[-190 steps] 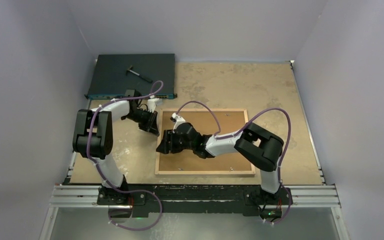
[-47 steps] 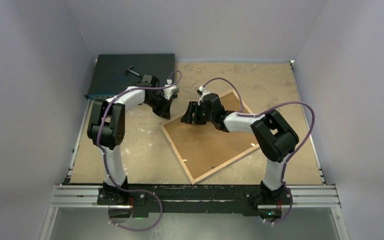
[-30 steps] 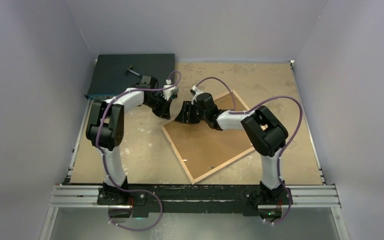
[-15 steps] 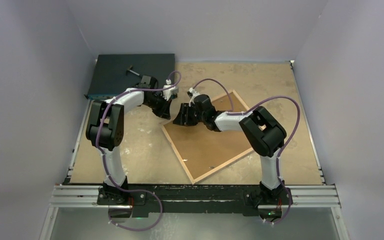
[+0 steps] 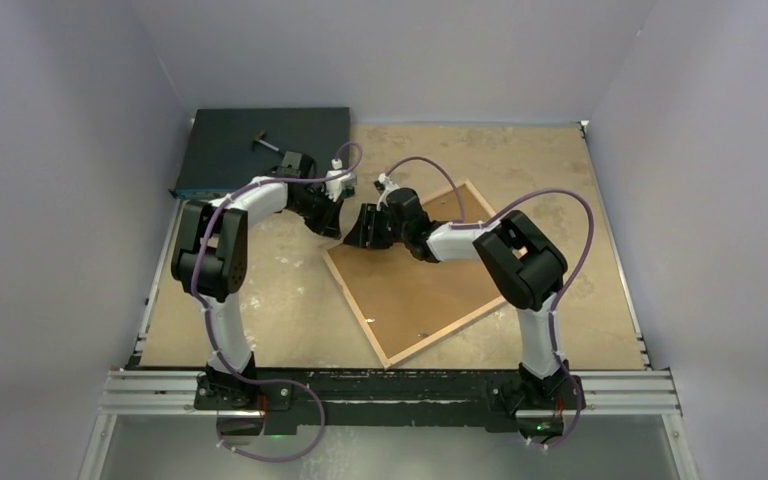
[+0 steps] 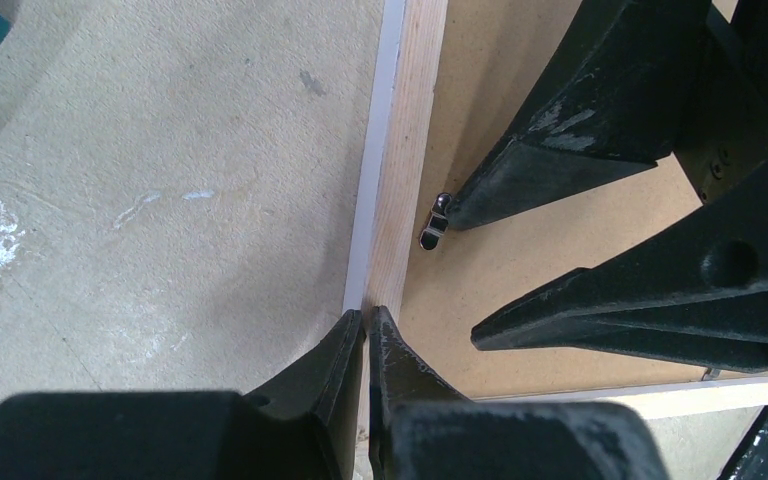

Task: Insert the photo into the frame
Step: Install the photo frame at the center of the board.

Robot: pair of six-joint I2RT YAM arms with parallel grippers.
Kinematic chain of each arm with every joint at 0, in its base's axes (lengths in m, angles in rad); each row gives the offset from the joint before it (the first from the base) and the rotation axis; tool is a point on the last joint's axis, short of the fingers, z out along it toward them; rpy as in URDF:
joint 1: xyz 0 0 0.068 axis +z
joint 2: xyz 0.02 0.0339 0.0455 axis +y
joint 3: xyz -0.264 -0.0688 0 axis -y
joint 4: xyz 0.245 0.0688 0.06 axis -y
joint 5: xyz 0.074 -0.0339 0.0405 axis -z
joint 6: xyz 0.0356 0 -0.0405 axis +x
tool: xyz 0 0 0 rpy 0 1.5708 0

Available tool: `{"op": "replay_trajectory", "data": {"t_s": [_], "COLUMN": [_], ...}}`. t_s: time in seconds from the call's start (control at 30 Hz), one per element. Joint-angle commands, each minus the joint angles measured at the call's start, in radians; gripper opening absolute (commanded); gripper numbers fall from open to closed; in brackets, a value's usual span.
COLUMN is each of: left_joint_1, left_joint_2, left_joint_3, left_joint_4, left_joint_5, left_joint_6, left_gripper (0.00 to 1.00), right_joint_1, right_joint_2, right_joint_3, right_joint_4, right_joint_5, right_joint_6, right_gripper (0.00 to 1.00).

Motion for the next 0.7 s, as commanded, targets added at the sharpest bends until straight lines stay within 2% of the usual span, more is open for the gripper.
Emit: {"op": "replay_trajectory", "data": {"t_s": [0.0,0.2,0.67], "left_joint_1": [-0.014,-0.014,-0.014], "left_joint_2": [0.003,-0.005,-0.02], "left_joint_3": [-0.044,-0.047,-0.055], "left_joint_4": [-0.065,-0.072,-0.085], "left_joint_5": [0.028,0.035,0.036], "left_joint_6": [0.01,0.01,0.025], "left_gripper": [0.04,0.04,0.04], "right_joint_1": [0.005,0.021,0.068], "right_joint_2": [0.02,0.009,0.008], "right_joint_3": [0.015,-0.015,-0.005], "right_joint_4": [0.014,0.04,0.013], "right_joint_5": [0.007,0.065,0.24], "right_joint_6": [0.022,0.067,0.125], "right_gripper": [0.5,0.46,0.45]}}
